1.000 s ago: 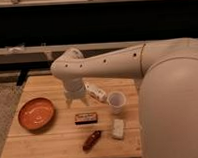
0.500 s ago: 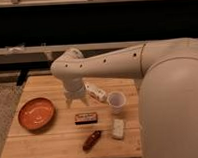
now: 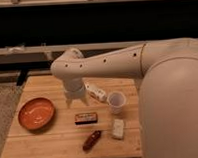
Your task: Push the ceramic bowl across the table
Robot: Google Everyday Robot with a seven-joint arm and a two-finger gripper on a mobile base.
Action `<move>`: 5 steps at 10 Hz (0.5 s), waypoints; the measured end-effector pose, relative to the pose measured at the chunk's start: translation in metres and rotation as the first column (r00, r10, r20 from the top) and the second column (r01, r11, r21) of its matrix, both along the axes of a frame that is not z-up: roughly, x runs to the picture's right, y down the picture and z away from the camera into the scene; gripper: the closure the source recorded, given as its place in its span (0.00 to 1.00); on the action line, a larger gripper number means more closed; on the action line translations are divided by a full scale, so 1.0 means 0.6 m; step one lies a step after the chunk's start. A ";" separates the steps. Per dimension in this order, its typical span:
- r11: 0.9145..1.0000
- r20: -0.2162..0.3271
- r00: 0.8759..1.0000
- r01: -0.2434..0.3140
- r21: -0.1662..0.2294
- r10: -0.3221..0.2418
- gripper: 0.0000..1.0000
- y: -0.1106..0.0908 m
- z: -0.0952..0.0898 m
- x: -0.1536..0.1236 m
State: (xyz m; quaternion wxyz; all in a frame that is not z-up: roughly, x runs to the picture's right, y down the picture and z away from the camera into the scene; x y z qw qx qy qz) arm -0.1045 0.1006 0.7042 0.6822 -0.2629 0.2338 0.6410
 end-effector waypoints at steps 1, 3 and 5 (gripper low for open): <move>1.000 -0.001 1.000 0.009 0.001 -0.009 0.35 -0.004 0.010 -0.001; 0.999 0.020 0.999 0.032 0.002 -0.032 0.35 -0.010 0.030 -0.041; 0.997 0.053 0.996 0.071 0.012 -0.071 0.35 -0.016 0.053 -0.113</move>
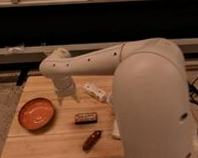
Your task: Push the ceramic bowl across the table
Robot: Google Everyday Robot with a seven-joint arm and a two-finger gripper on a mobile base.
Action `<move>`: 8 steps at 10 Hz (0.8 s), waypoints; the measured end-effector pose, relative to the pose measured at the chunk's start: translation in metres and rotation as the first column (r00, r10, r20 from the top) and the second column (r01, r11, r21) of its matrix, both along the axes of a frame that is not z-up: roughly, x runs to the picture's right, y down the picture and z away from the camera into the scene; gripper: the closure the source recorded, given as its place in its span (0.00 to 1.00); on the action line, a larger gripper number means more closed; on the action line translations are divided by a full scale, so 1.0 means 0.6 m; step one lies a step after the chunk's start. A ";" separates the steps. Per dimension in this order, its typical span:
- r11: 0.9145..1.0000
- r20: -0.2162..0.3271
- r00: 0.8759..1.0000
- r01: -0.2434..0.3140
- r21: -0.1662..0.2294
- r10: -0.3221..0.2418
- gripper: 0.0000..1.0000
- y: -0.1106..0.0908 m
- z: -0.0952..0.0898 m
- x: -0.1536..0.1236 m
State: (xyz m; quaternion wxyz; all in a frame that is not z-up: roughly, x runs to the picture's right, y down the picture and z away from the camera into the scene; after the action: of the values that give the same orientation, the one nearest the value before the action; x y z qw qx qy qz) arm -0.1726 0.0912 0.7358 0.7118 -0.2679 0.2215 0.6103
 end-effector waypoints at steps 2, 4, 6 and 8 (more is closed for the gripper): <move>0.999 0.046 0.998 0.036 0.003 -0.036 0.35 0.004 0.021 -0.077; 0.997 0.098 0.992 0.076 0.000 -0.075 0.35 0.016 0.046 -0.141; 0.994 0.133 0.985 0.106 0.004 -0.106 0.35 0.028 0.063 -0.179; 0.990 0.152 0.978 0.144 0.007 -0.143 0.35 0.046 0.086 -0.208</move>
State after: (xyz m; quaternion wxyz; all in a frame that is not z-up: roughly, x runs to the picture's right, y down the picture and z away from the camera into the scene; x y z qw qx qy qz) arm -0.2973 0.1187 0.7874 0.7683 -0.2983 0.1864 0.5348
